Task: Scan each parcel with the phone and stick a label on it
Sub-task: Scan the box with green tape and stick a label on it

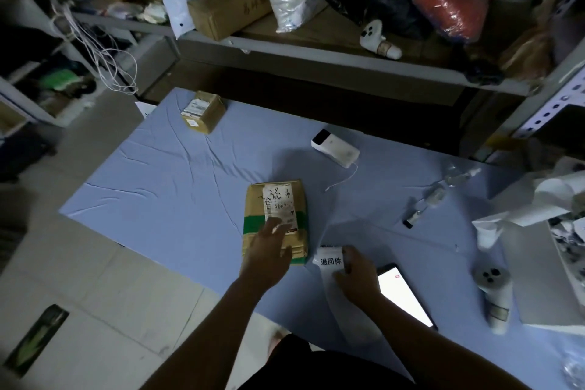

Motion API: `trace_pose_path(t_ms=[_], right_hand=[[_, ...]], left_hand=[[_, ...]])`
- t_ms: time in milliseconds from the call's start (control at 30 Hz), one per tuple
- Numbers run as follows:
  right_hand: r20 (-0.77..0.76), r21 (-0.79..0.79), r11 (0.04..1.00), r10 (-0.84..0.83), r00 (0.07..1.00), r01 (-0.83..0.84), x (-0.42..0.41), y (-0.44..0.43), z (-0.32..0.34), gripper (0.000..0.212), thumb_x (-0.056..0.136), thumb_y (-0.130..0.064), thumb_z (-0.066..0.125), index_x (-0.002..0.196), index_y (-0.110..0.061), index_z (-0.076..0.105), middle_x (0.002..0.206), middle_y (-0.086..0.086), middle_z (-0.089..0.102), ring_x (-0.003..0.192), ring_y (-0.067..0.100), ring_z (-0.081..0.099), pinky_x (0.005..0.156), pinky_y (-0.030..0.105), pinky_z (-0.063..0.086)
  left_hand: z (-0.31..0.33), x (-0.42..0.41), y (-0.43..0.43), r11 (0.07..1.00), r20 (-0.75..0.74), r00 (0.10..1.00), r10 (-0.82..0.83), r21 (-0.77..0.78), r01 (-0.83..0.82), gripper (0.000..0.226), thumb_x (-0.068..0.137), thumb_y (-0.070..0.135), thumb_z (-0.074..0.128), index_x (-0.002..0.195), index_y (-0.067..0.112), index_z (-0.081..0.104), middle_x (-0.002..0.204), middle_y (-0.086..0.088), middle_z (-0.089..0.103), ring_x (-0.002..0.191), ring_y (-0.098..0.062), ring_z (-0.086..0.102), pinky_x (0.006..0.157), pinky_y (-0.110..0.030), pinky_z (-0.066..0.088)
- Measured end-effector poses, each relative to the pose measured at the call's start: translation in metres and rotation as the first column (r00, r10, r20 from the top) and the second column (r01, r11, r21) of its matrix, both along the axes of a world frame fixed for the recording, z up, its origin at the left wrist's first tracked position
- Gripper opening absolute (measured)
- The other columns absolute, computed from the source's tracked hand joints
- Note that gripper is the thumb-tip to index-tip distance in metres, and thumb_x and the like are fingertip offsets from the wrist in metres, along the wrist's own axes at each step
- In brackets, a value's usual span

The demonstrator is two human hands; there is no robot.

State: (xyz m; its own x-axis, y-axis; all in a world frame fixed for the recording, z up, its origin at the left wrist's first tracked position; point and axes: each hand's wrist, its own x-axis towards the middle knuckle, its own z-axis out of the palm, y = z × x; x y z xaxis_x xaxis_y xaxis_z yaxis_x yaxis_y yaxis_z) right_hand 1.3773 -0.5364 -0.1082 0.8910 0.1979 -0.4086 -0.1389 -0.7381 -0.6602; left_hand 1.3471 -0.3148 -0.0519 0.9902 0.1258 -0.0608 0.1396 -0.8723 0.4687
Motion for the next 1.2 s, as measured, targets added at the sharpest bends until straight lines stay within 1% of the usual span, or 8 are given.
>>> trace_pose_path(t_ms=[133, 233, 300, 367, 467, 733, 1000, 1200], right_hand=[[-0.003, 0.078, 0.986, -0.149, 0.989, 0.149, 0.003, -0.004, 0.005, 0.047, 0.084, -0.014, 0.078, 0.127, -0.020, 0.059, 0.108, -0.001, 0.074, 0.078, 0.000, 0.063, 0.059, 0.004, 0.043], [-0.042, 0.221, 0.953, -0.201, 0.979, 0.205, 0.004, -0.006, 0.017, 0.057, 0.084, -0.015, 0.081, 0.135, -0.021, 0.055, 0.094, -0.011, 0.069, 0.078, -0.004, 0.062, 0.062, 0.008, 0.048], [-0.038, 0.356, 0.914, -0.194, 0.980, 0.195, 0.003, -0.006, 0.025, 0.060, 0.084, -0.012, 0.080, 0.137, -0.021, 0.053, 0.086, 0.001, 0.072, 0.078, 0.012, 0.070, 0.072, 0.020, 0.057], [-0.019, 0.481, 0.859, -0.186, 0.982, 0.172, 0.002, -0.008, 0.033, 0.057, 0.087, -0.004, 0.076, 0.138, -0.018, 0.054, 0.081, 0.010, 0.071, 0.078, 0.020, 0.072, 0.075, 0.030, 0.060], [-0.026, 0.567, 0.808, -0.176, 0.984, 0.160, 0.001, -0.016, 0.038, 0.057, 0.090, -0.003, 0.072, 0.138, -0.027, 0.053, 0.075, -0.002, 0.067, 0.074, 0.011, 0.068, 0.073, 0.024, 0.055], [0.141, 0.490, 0.872, -0.088, 0.986, 0.007, -0.001, -0.027, 0.045, 0.056, 0.089, -0.012, 0.075, 0.135, -0.035, 0.054, 0.077, 0.001, 0.063, 0.074, 0.018, 0.066, 0.075, 0.033, 0.057], [0.185, 0.352, 0.935, -0.028, 0.982, -0.039, -0.001, -0.031, 0.045, 0.054, 0.088, -0.010, 0.074, 0.135, -0.031, 0.056, 0.078, -0.006, 0.061, 0.075, 0.008, 0.063, 0.077, 0.030, 0.059], [0.149, 0.256, 0.967, -0.030, 0.988, -0.009, 0.006, -0.028, 0.038, 0.054, 0.089, -0.003, 0.067, 0.137, -0.022, 0.053, 0.069, -0.008, 0.059, 0.068, -0.006, 0.060, 0.060, 0.005, 0.044]], left_hand=[[-0.003, 0.002, -0.027, 0.990, 0.042, 0.992, -0.123, -0.070, 0.126, 0.037, 0.087, 0.015, 0.070, 0.123, 0.014, 0.062, 0.133, -0.005, 0.053, 0.113, -0.025, 0.057, 0.091, -0.028, 0.049], [-0.003, 0.005, -0.045, 0.963, 0.109, 0.961, -0.253, -0.064, 0.261, 0.033, 0.085, 0.016, 0.071, 0.117, 0.013, 0.067, 0.124, -0.004, 0.061, 0.116, -0.022, 0.054, 0.100, -0.038, 0.048], [-0.003, 0.007, -0.053, 0.943, 0.159, 0.933, -0.323, -0.027, 0.331, 0.038, 0.086, 0.022, 0.073, 0.122, 0.015, 0.068, 0.128, -0.004, 0.063, 0.124, -0.022, 0.053, 0.108, -0.041, 0.042], [-0.002, 0.008, -0.059, 0.927, 0.199, 0.914, -0.355, -0.054, 0.372, 0.033, 0.087, 0.024, 0.071, 0.118, 0.014, 0.071, 0.121, -0.004, 0.068, 0.118, -0.023, 0.059, 0.103, -0.042, 0.045], [-0.001, 0.012, -0.062, 0.919, 0.219, 0.908, -0.356, -0.095, 0.383, 0.018, 0.091, 0.025, 0.064, 0.102, 0.016, 0.075, 0.094, -0.002, 0.072, 0.090, -0.020, 0.065, 0.082, -0.040, 0.053], [0.003, 0.019, -0.060, 0.912, 0.169, 0.928, -0.333, -0.190, 0.362, 0.021, 0.090, 0.036, 0.065, 0.102, 0.022, 0.075, 0.096, 0.011, 0.070, 0.088, 0.002, 0.059, 0.080, -0.008, 0.038], [0.007, 0.018, -0.066, 0.958, 0.075, 0.982, -0.173, -0.217, 0.185, 0.013, 0.095, 0.026, 0.064, 0.096, 0.021, 0.076, 0.091, 0.012, 0.070, 0.081, 0.002, 0.059, 0.076, -0.014, 0.042], [0.020, 0.018, -0.064, 0.929, 0.002, 0.995, 0.102, -0.357, -0.095, 0.015, 0.097, 0.019, 0.062, 0.088, 0.026, 0.071, 0.077, 0.016, 0.065, 0.067, 0.006, 0.059, 0.060, -0.011, 0.045]])
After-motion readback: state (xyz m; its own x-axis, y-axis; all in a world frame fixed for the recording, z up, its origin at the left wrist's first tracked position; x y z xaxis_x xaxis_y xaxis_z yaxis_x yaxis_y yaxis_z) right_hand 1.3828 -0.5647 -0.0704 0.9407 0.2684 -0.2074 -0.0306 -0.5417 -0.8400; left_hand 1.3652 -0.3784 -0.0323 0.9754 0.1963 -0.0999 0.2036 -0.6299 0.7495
